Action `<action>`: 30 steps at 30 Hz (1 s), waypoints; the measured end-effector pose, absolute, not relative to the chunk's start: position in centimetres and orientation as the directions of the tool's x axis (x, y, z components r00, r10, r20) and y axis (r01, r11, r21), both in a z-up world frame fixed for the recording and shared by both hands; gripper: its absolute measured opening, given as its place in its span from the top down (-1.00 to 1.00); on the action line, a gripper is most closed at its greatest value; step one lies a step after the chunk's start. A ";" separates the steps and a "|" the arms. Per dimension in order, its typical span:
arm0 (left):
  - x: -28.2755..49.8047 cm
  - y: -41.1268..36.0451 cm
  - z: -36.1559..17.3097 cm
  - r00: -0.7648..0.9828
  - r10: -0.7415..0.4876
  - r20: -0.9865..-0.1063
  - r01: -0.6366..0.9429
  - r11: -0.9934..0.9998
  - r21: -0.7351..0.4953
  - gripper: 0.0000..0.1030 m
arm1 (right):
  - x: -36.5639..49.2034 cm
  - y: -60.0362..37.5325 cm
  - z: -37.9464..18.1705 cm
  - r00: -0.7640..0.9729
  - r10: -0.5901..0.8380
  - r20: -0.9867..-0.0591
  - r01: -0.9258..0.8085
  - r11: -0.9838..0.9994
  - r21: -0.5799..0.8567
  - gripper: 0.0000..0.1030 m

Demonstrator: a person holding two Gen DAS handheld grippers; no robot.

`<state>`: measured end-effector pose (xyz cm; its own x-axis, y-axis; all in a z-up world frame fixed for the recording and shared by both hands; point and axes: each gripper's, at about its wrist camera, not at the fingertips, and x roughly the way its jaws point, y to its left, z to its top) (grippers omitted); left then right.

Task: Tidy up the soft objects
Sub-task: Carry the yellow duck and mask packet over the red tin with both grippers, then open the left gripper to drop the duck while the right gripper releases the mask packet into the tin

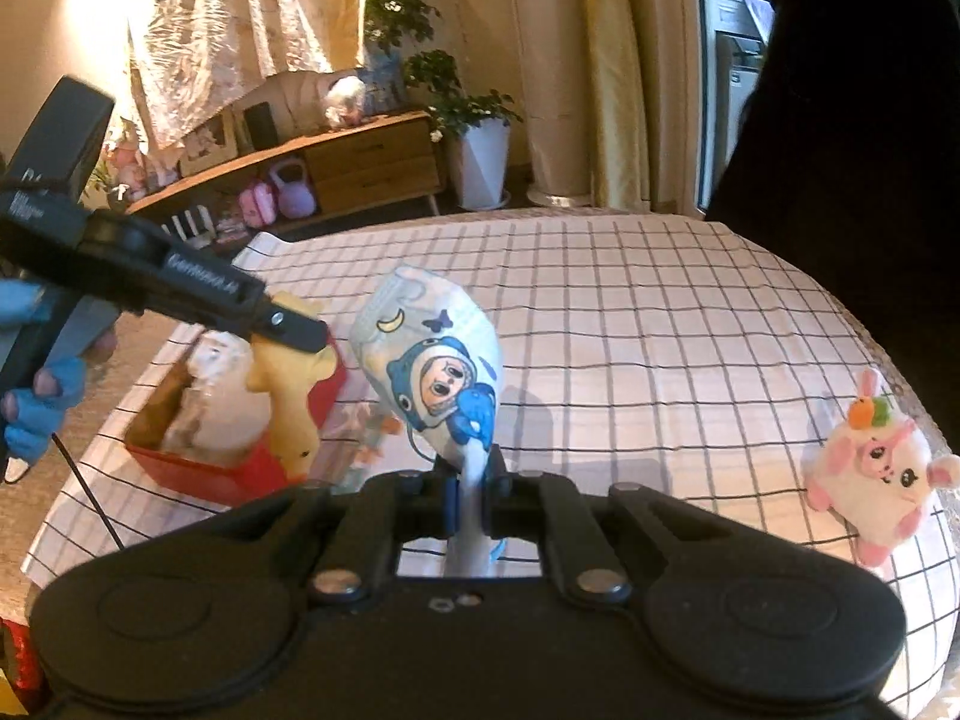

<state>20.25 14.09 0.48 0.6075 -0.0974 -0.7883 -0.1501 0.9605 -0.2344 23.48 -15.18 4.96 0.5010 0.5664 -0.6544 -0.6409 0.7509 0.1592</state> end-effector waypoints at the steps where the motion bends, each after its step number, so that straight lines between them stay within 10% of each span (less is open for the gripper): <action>1: 19.7 14.8 0.7 0.610 -0.088 -0.788 -0.157 0.961 -0.229 0.43 | 23.4 -14.7 5.1 0.498 0.572 -0.652 -0.645 0.747 0.162 0.86; 30: 17.6 27.7 -6.4 0.496 0.108 -0.862 -0.296 0.954 -0.051 0.42 | 25.2 6.1 0.2 0.283 0.574 -0.769 -0.759 0.624 0.186 0.85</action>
<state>17.63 27.66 -6.43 0.4958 0.1078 -0.8617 -0.2956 0.9540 -0.0507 25.20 6.11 0.15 0.2834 0.5737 -0.7685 -0.7590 0.6240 0.1859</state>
